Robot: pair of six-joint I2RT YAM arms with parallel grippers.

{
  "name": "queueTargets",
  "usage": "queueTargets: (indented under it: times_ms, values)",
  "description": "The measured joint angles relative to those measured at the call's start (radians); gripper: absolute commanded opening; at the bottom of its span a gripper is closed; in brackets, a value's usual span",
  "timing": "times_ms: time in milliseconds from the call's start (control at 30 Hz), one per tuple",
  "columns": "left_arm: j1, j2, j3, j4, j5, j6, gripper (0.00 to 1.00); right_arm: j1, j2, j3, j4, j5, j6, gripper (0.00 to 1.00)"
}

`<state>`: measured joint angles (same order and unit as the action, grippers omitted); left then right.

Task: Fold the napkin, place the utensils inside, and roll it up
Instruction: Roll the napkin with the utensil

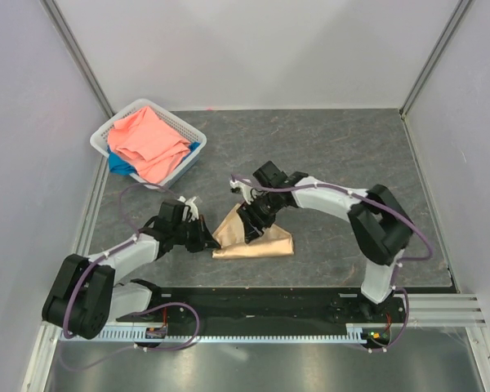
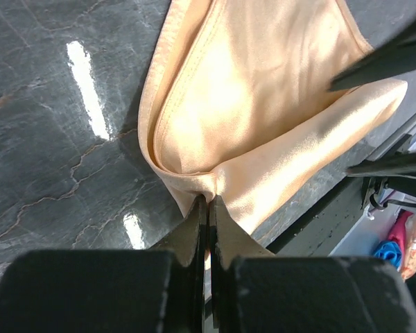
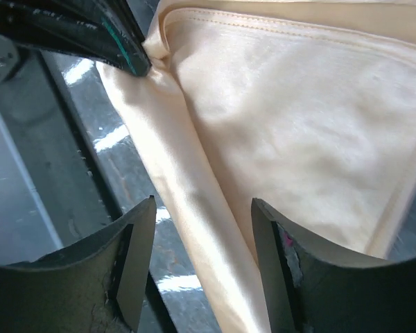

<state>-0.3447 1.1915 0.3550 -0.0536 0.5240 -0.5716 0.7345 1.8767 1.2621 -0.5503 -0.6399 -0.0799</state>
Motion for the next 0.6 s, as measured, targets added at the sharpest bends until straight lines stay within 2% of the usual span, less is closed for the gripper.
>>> queueTargets:
  times_ms: [100,233,367,600]
  values:
    - [0.000,0.031,0.040,-0.047,-0.009,0.000,0.02,0.041,-0.132,-0.102,0.084,0.130,-0.006,0.67]
    - [0.003,0.084,0.093,-0.089,-0.021,0.000,0.02,0.187,-0.258,-0.234,0.221,0.340,-0.037,0.67]
    - [0.010,0.138,0.131,-0.114,-0.019,0.000,0.02,0.341,-0.275,-0.305,0.313,0.527,-0.072,0.68]
    - [0.018,0.181,0.158,-0.134,0.001,0.001,0.02,0.401,-0.245,-0.323,0.392,0.713,-0.134,0.68]
